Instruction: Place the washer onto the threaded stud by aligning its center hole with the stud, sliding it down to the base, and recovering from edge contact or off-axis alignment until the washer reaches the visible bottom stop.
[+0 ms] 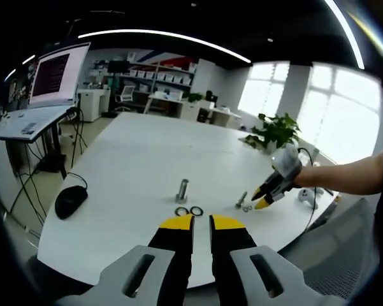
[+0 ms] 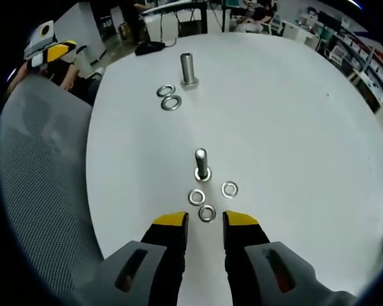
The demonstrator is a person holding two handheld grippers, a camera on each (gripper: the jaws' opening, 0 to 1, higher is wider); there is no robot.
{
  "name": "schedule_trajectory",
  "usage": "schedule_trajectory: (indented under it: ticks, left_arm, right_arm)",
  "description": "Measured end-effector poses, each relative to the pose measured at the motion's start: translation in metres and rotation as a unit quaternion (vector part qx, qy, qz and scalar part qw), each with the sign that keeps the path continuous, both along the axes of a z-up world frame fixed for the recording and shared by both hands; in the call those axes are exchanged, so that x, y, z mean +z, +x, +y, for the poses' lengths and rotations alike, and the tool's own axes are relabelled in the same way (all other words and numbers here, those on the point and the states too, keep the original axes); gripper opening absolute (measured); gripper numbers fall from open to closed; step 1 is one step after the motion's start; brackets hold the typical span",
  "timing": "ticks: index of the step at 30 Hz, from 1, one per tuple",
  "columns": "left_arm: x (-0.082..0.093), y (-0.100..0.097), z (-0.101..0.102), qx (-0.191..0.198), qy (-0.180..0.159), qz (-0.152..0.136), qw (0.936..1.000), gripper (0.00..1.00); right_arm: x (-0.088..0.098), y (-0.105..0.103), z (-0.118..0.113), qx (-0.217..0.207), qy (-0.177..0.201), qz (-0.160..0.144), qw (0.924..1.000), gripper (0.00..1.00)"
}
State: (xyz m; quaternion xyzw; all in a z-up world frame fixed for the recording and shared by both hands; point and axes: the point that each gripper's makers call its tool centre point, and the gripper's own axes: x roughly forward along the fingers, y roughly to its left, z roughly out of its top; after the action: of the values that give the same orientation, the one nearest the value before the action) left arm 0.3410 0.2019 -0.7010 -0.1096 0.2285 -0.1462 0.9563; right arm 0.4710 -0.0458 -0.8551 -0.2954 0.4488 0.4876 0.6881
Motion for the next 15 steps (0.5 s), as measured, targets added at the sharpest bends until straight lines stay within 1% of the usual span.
schedule_trajectory:
  ticks: [5, 8, 10, 15]
  left_arm:
    - [-0.0002, -0.0001, 0.0000, 0.000, 0.000, 0.001, 1.0000, 0.07]
    - [-0.0006, -0.0005, -0.0004, -0.001, 0.000, 0.002, 1.0000, 0.07]
    - [-0.0009, -0.0006, -0.0003, -0.001, 0.000, 0.003, 1.0000, 0.07]
    - [-0.0020, -0.0009, -0.0010, -0.004, 0.002, 0.007, 1.0000, 0.07]
  right_arm:
    - [-0.0072, -0.0020, -0.0024, -0.001, -0.006, 0.005, 1.0000, 0.24]
    - [-0.0079, -0.0018, -0.0041, -0.007, -0.007, 0.007, 0.9999, 0.22]
    - [-0.0090, -0.0017, -0.0024, -0.015, 0.002, 0.010, 0.9998, 0.22]
    - [-0.0116, -0.0022, -0.0008, -0.015, 0.001, 0.009, 0.9998, 0.22]
